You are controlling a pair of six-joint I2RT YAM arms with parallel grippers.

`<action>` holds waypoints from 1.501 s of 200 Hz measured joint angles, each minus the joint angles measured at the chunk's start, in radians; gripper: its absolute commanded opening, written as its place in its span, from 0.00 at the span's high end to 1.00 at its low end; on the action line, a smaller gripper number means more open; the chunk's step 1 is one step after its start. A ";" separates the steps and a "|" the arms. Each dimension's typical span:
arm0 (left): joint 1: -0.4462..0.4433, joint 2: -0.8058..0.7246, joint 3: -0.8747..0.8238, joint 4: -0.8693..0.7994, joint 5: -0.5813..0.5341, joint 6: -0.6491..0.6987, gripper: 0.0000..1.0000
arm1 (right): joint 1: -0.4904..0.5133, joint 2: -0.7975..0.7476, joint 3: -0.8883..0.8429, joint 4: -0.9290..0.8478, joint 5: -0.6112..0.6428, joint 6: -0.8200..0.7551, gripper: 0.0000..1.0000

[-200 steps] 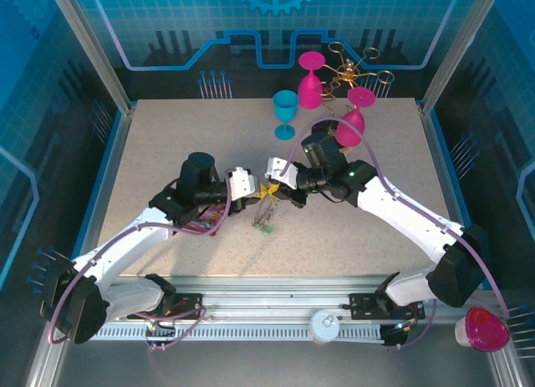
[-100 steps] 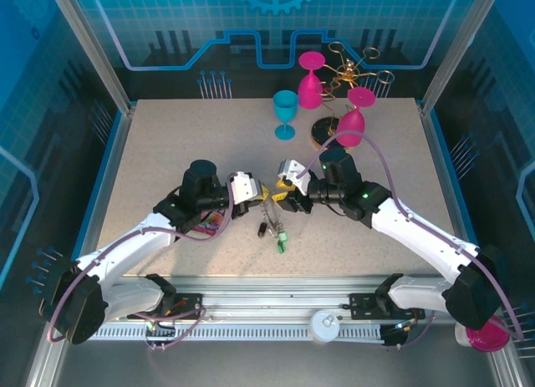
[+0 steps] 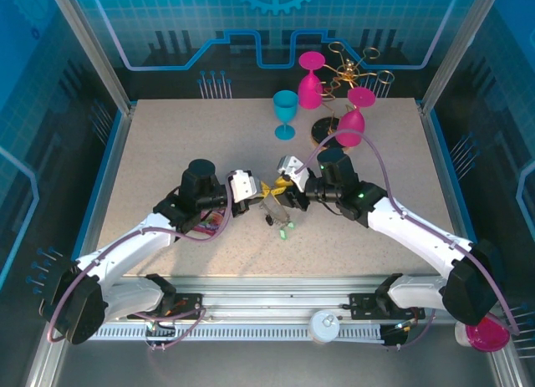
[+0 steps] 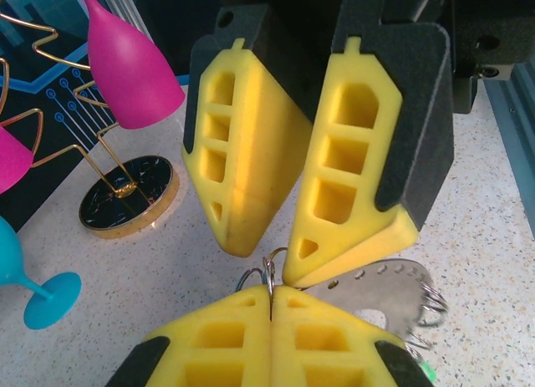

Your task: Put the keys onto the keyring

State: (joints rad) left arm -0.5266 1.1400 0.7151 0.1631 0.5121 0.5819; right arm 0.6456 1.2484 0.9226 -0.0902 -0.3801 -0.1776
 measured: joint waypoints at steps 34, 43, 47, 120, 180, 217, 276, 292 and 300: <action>0.000 0.000 -0.001 0.000 0.000 0.000 1.00 | -0.043 -0.043 -0.031 0.013 -0.034 0.021 0.71; 0.000 0.000 -0.002 0.000 0.000 0.000 1.00 | -0.048 -0.049 -0.031 0.014 -0.043 0.022 0.71; 0.000 0.000 -0.004 0.000 0.000 0.000 1.00 | -0.051 -0.051 -0.031 0.014 -0.048 0.024 0.71; 0.000 0.000 -0.011 0.000 0.000 0.000 1.00 | -0.051 0.007 -0.031 0.017 -0.126 0.047 0.72; 0.000 0.000 -0.012 0.001 0.002 0.000 1.00 | -0.050 0.039 -0.030 0.012 -0.135 0.066 0.93; 0.000 0.000 -0.025 0.026 0.001 -0.008 1.00 | -0.051 0.043 -0.029 0.014 -0.145 0.074 1.00; 0.004 0.000 -0.080 0.121 -0.002 -0.102 1.00 | -0.059 0.094 -0.044 0.088 -0.190 0.134 0.94; 0.004 0.000 -0.080 0.140 -0.001 -0.114 1.00 | -0.071 0.091 -0.044 0.090 -0.208 0.134 0.90; 0.004 0.000 -0.081 0.151 -0.001 -0.115 1.00 | -0.076 0.087 -0.044 0.090 -0.218 0.133 0.89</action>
State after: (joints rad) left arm -0.5228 1.1397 0.6342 0.3138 0.5114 0.4671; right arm 0.5694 1.3354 0.8783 0.0002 -0.5980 -0.0448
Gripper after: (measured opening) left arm 0.050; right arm 0.096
